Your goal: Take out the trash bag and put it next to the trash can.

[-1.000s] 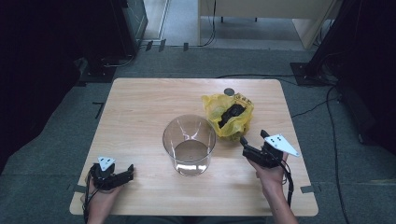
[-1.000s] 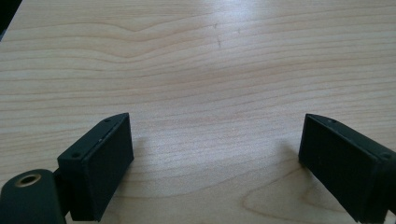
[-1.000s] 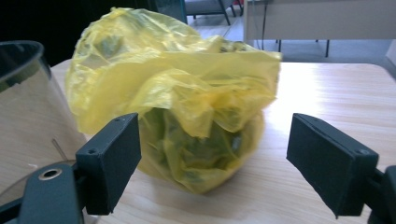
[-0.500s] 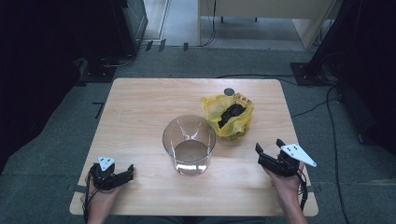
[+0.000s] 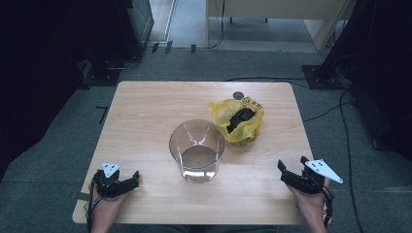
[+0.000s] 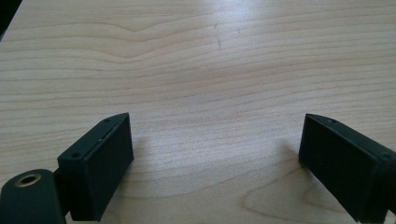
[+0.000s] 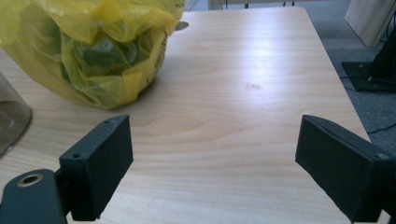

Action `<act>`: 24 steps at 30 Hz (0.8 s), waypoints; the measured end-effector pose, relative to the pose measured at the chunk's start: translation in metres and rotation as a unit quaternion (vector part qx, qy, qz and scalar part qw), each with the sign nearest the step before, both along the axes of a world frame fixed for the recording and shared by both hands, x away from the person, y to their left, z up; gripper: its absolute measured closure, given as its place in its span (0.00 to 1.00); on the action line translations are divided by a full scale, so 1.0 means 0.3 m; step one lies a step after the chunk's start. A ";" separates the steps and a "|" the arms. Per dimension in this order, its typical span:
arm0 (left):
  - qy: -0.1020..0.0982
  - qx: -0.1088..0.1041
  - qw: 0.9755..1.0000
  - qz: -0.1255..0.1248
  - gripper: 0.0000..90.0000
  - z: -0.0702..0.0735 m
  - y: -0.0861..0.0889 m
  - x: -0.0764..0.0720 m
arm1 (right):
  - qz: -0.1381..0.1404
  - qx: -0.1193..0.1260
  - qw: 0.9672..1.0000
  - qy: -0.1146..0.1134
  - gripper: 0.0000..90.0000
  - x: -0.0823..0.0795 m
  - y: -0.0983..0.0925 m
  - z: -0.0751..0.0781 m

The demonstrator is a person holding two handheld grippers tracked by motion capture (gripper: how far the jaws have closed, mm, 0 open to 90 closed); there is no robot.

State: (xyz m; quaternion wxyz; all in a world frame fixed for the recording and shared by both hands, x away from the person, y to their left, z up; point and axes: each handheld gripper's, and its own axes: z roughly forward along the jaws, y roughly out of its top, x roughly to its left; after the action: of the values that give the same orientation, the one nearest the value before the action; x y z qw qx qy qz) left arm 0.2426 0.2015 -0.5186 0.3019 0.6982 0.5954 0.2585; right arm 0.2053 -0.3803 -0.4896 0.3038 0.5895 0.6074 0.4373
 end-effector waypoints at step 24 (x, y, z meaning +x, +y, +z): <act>0.000 0.000 1.000 0.003 0.10 0.000 0.000 0.000 | -0.011 -0.026 0.996 0.084 0.00 -0.083 -0.077 -0.098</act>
State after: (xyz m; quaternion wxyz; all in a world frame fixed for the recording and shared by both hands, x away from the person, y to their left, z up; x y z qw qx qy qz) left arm 0.2425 0.2016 -0.5186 0.3012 0.6967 0.5974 0.2588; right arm 0.1805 -0.4034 -0.5190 0.2717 0.6225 0.6359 0.3665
